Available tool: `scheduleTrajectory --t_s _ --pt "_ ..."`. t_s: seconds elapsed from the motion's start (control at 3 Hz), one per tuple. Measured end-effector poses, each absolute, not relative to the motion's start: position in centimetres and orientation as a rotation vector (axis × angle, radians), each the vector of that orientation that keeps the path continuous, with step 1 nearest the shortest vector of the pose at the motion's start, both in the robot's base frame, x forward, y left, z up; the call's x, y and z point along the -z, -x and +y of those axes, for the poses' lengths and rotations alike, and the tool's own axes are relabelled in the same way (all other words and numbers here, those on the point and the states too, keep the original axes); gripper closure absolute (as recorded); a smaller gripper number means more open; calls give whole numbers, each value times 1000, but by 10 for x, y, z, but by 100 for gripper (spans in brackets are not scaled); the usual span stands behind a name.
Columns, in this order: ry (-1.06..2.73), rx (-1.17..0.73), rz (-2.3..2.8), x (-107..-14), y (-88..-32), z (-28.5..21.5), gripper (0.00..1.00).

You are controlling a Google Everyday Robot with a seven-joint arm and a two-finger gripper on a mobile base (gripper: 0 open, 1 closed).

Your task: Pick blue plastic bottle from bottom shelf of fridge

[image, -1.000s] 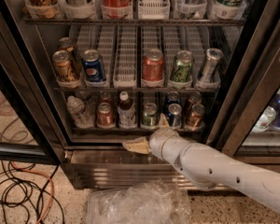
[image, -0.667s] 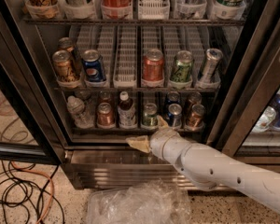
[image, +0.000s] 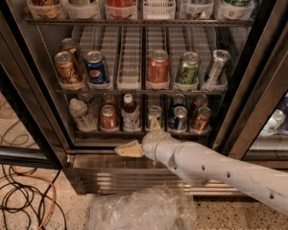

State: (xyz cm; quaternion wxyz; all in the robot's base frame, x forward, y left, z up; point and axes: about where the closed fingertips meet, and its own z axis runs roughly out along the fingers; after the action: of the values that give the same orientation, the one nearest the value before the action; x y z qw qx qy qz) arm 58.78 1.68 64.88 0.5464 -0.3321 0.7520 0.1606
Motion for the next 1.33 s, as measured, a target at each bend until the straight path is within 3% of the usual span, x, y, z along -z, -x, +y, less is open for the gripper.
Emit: scheduleTrajectory --t_s 0.67,1.33 --pt "832 -464 1680 -639 -633 78 0" --pt "866 -391 1621 -634 -676 90 0"
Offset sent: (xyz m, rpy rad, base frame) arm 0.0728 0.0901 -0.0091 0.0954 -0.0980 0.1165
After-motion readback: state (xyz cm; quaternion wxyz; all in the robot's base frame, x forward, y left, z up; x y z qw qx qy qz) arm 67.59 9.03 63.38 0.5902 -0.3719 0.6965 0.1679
